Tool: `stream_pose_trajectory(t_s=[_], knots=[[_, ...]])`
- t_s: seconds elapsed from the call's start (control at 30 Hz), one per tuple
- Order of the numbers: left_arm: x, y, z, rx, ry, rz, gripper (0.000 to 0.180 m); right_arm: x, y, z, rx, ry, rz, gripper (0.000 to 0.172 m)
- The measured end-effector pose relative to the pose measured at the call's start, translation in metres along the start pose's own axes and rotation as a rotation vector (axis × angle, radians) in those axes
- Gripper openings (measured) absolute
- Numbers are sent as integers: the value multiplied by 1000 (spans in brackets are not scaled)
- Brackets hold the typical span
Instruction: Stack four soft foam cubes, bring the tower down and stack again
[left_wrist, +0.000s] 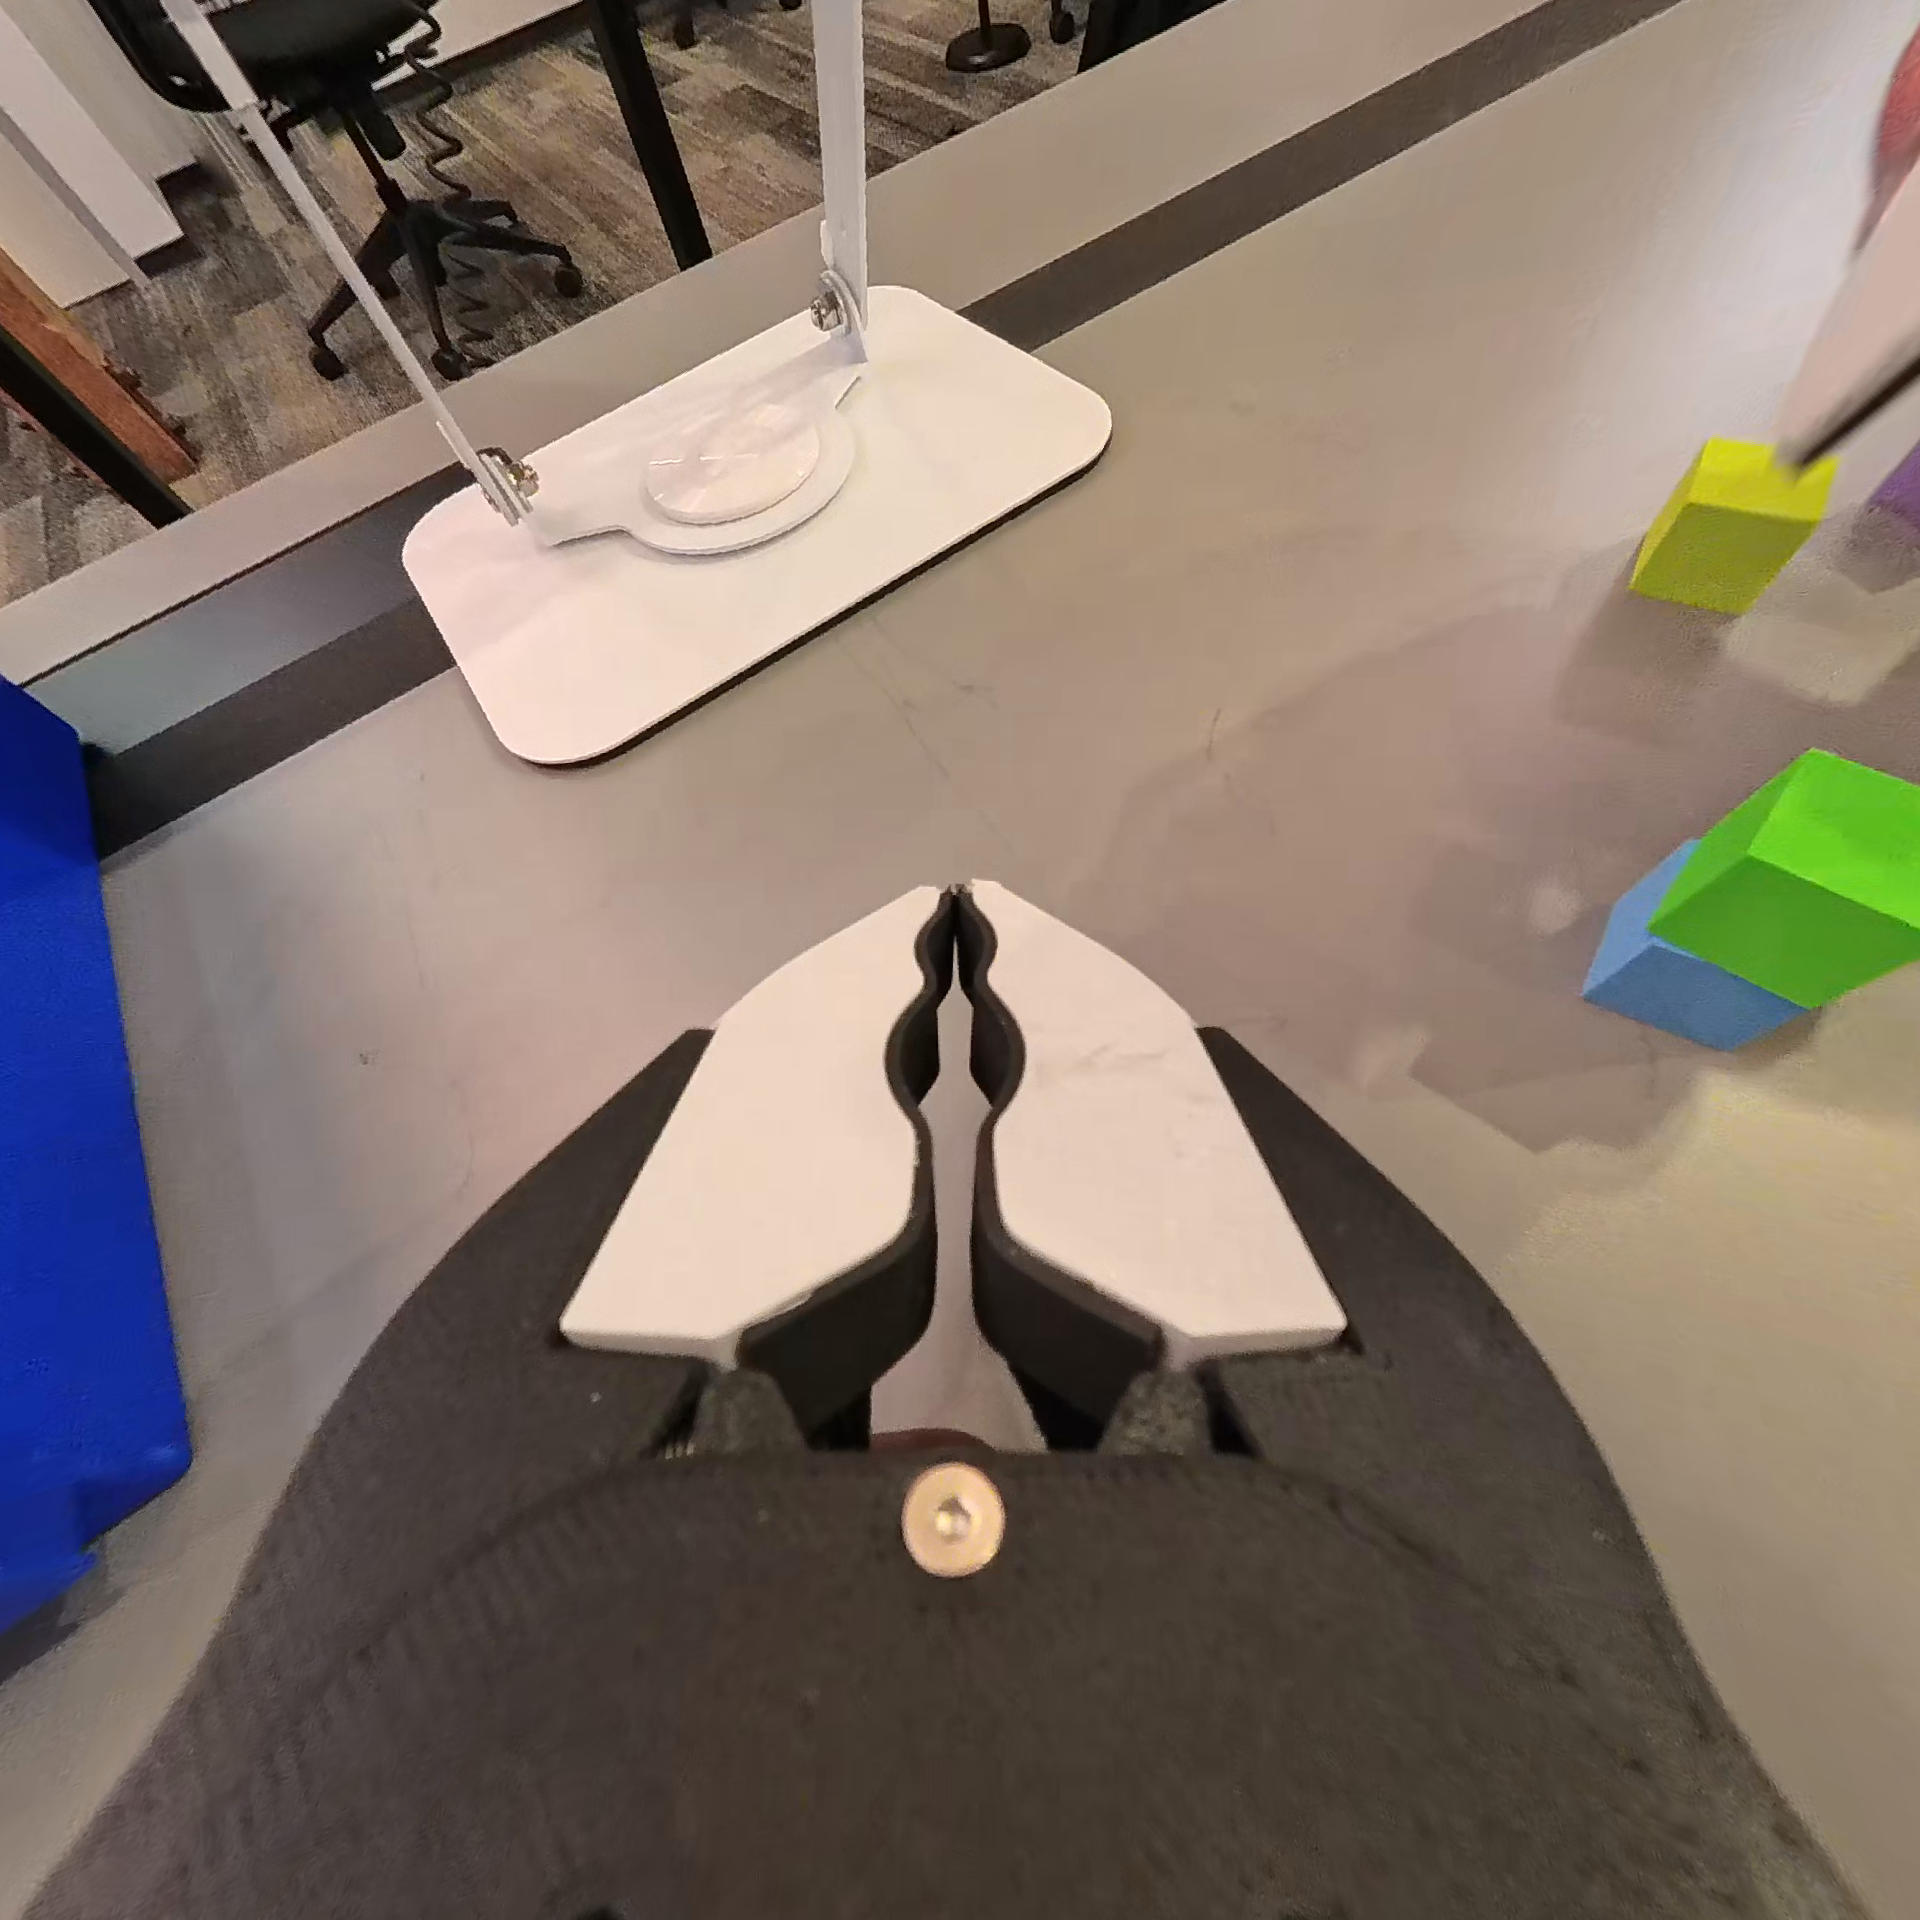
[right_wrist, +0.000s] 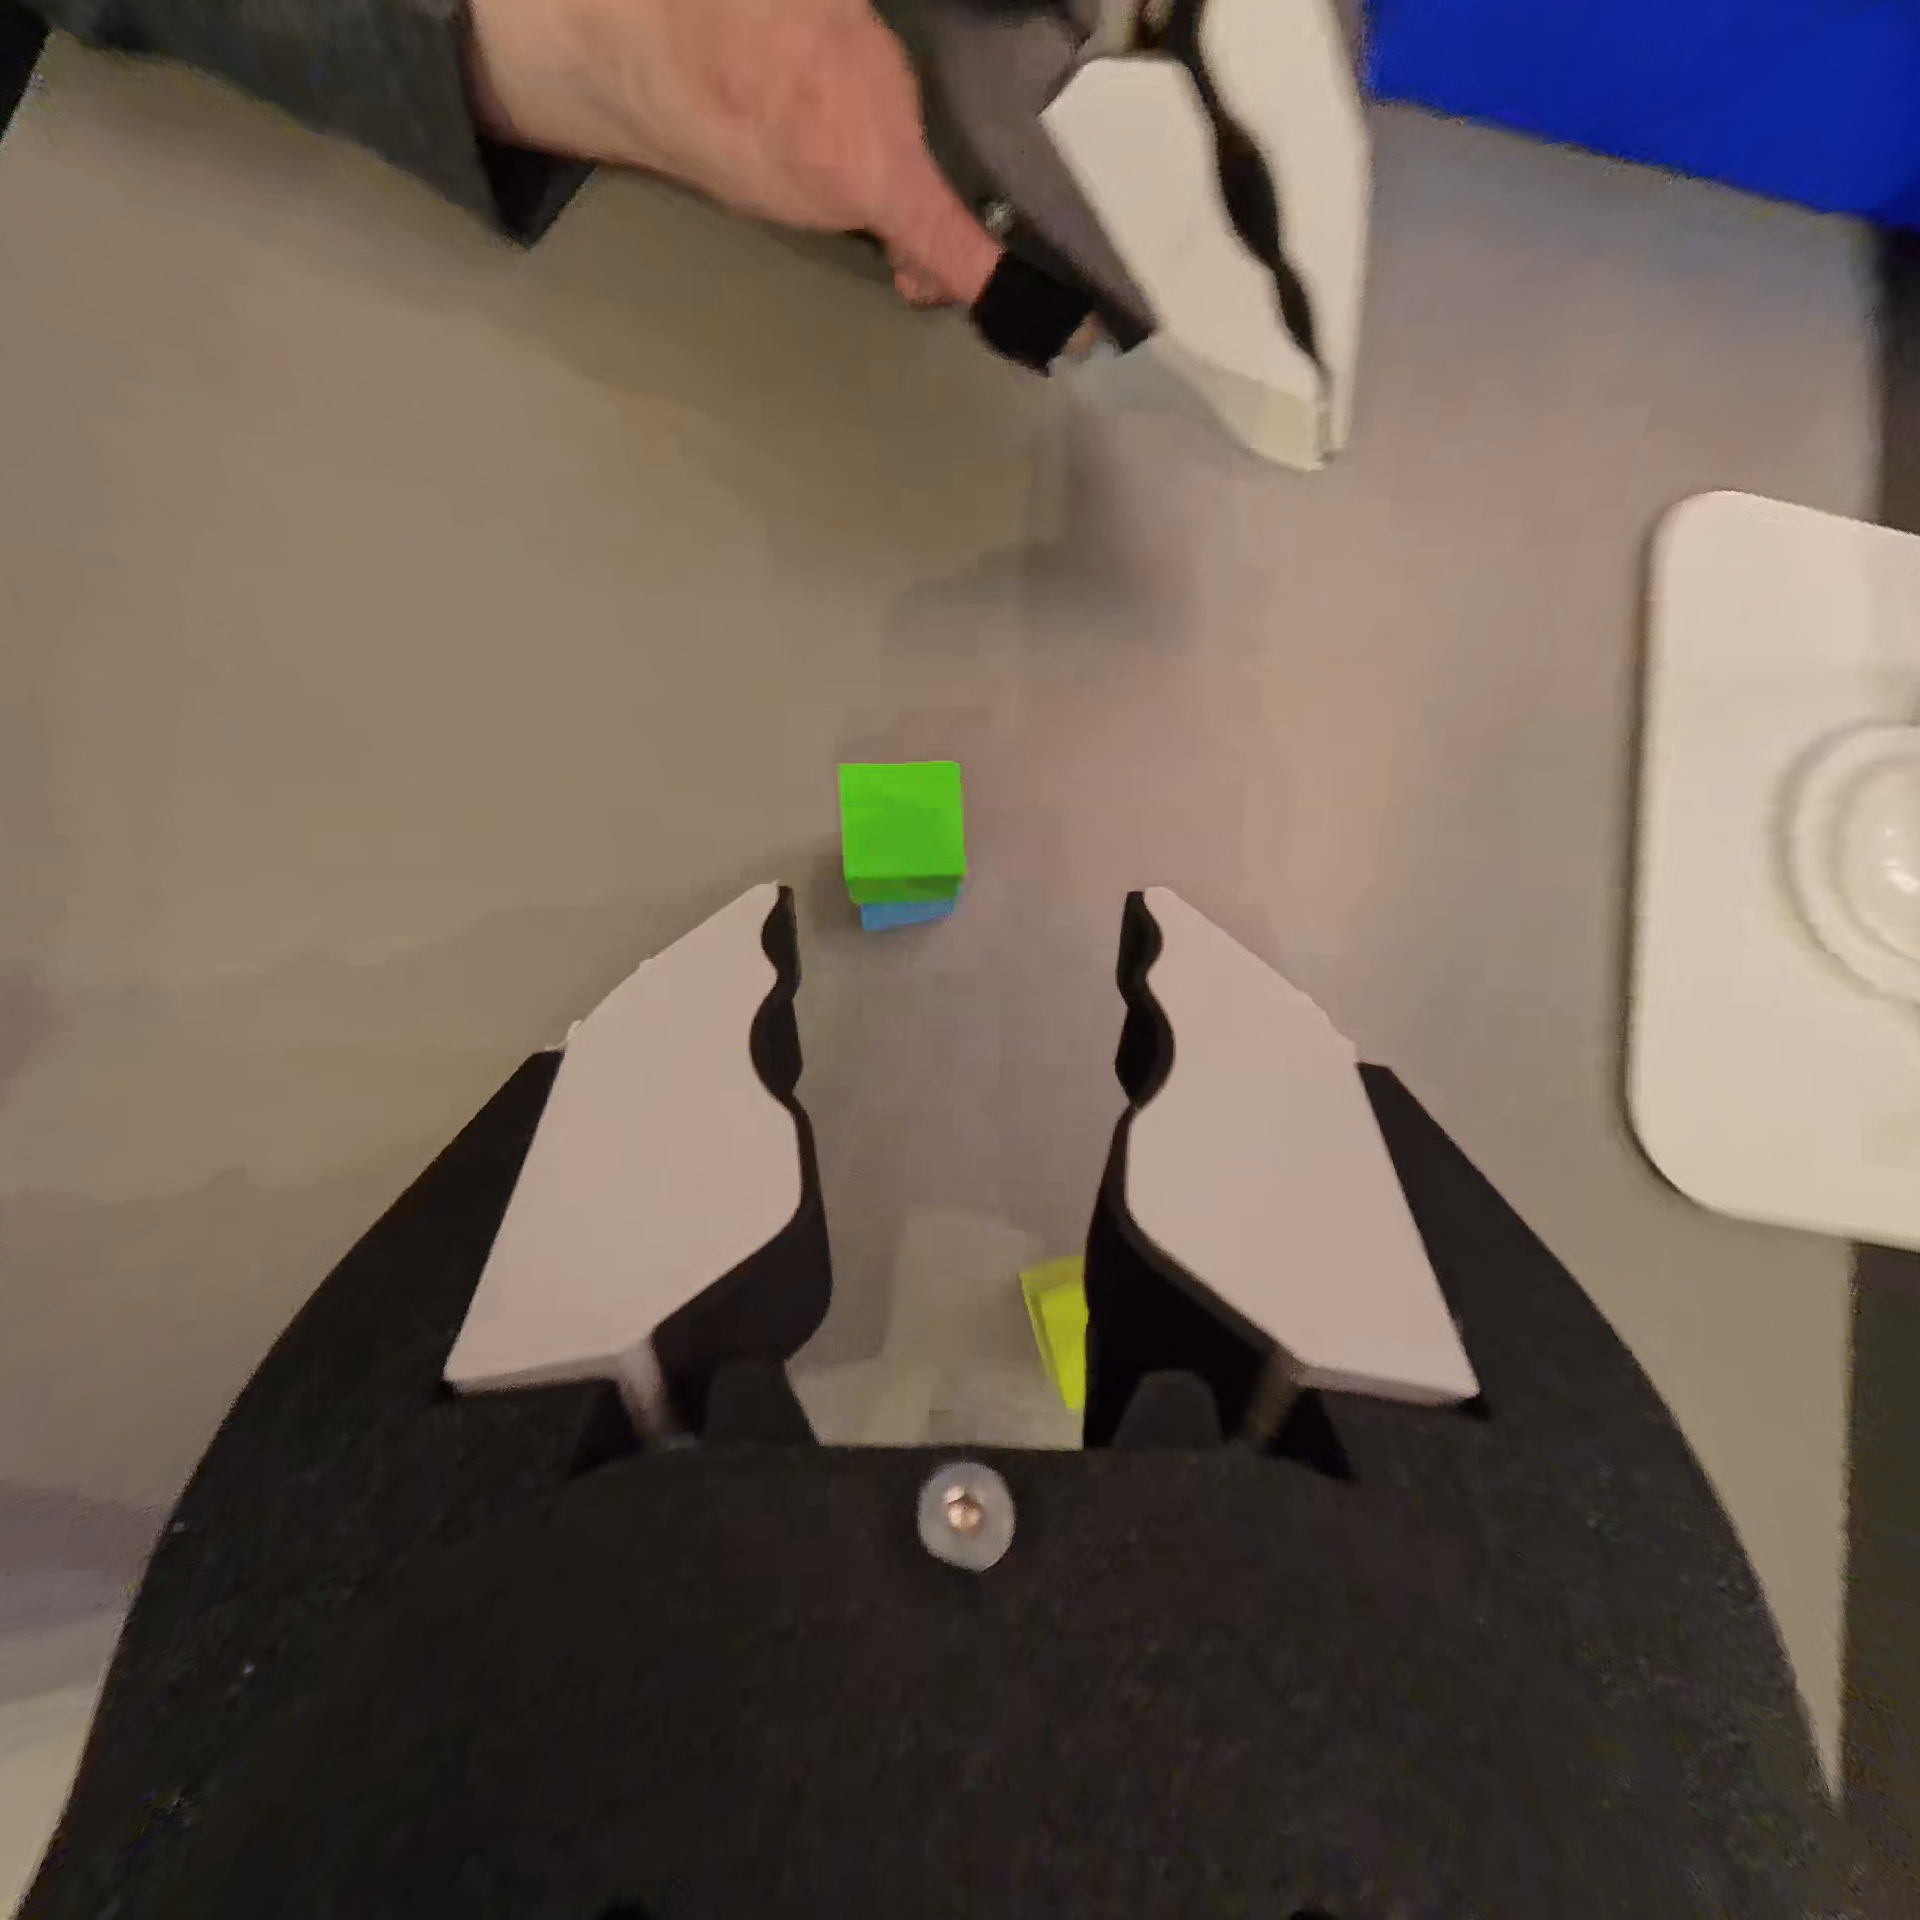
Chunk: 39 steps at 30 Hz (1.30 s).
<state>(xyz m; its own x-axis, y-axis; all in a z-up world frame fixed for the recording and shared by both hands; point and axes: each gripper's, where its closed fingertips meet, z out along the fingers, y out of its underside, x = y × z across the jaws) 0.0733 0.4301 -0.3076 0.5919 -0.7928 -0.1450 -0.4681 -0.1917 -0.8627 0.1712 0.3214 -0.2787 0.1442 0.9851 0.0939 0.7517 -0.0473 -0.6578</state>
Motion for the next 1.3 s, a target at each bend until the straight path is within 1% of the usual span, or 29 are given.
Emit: stream_pose_trajectory(t_s=[0.07, 0.13, 0.23, 0.27, 0.43, 0.57, 0.63, 0.7, 0.73, 0.87, 1.0, 1.13, 1.3], knots=[[0, 0, 0, -2, 0, 1, 0, 9, 8, -21, 8, 100, 37, 56], [0, 0, 0, -4, -1, 4, 0, 21, 32, -34, -56, 197, 81, 53], [0, 0, 0, -2, -3, 6, 0, 27, 65, -39, -149, 257, 161, 51], [0, 0, 0, -3, -3, 4, 0, 28, 74, -39, -179, 266, 169, 51], [0, 0, 0, 0, -4, 2, 0, 26, 94, -25, -237, 255, 156, 51], [1, 0, 0, -2, -3, 8, 0, 32, 100, -15, -251, 230, 105, 49], [1, 0, 0, -4, -2, 9, 0, 33, 105, -11, -274, 195, 89, 45], [1, 0, 0, -4, -1, 8, 0, 31, 102, -7, -253, 146, 80, 39], [1, 0, 0, -5, 0, 7, 0, 32, 101, -6, -252, 134, 70, 31], [1, 1, 1, -5, 1, 9, 0, 32, 102, -5, -261, 104, 80, 28], [1, 1, 1, -6, 1, 10, 0, 30, 98, -7, -263, 120, 101, 27], [1, 1, 1, -6, 0, 10, 0, 27, 82, -15, -244, 161, 126, 27], [1, 0, 0, -4, -1, 7, 0, 23, 43, -28, -170, 216, 142, 27]])
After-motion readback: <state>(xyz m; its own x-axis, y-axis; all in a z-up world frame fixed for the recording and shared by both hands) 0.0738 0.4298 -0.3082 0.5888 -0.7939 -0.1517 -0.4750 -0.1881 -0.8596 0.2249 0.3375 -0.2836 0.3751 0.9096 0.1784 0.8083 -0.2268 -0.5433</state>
